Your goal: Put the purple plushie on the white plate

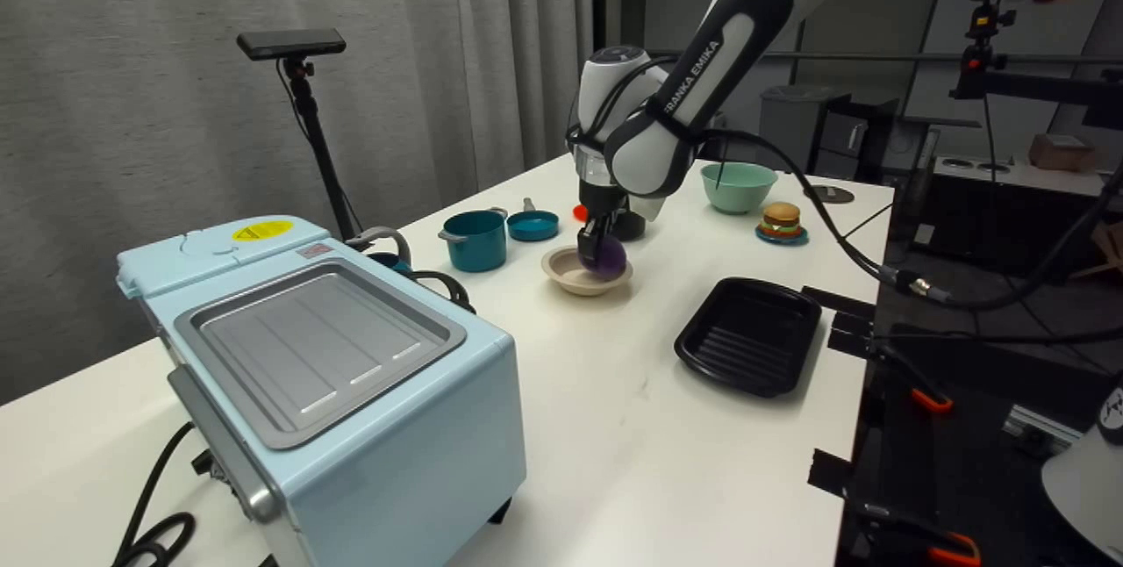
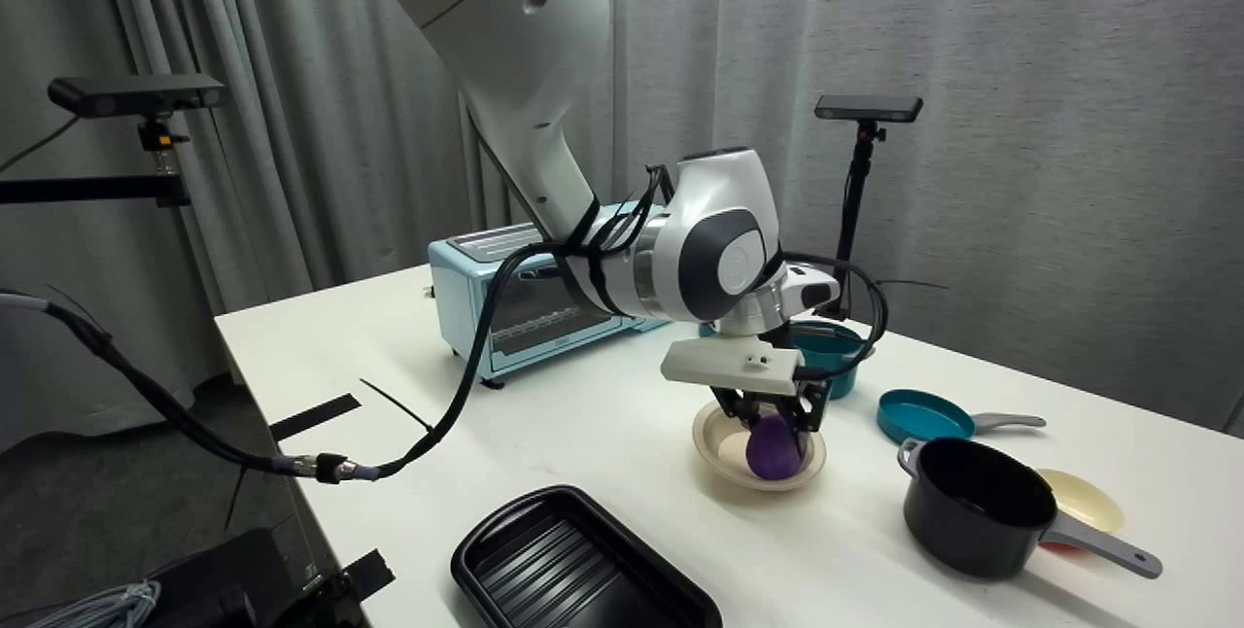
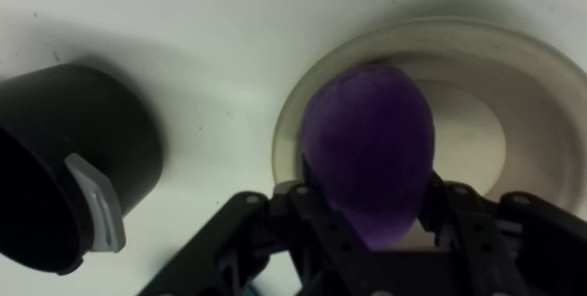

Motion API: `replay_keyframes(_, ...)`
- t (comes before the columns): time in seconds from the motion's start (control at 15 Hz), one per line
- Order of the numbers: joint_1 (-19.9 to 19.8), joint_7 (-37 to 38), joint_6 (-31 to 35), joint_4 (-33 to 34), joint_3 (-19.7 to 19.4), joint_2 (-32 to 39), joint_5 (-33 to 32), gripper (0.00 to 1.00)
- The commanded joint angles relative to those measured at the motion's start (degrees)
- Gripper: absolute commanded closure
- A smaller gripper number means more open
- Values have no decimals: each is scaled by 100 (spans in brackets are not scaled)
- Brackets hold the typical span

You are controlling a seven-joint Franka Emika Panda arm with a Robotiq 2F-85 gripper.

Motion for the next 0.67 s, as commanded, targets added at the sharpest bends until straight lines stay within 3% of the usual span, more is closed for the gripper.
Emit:
replay_keyframes(0.0,-81,42,102,158,65,47,114,19)
replay_keyframes(0.13,-32,95,116,188,61,-6,98,4)
replay_keyframes(0.2,-45,70,98,206,78,-77,103,1)
replay_keyframes(0.6,34,129,344,247,174,-432,109,0)
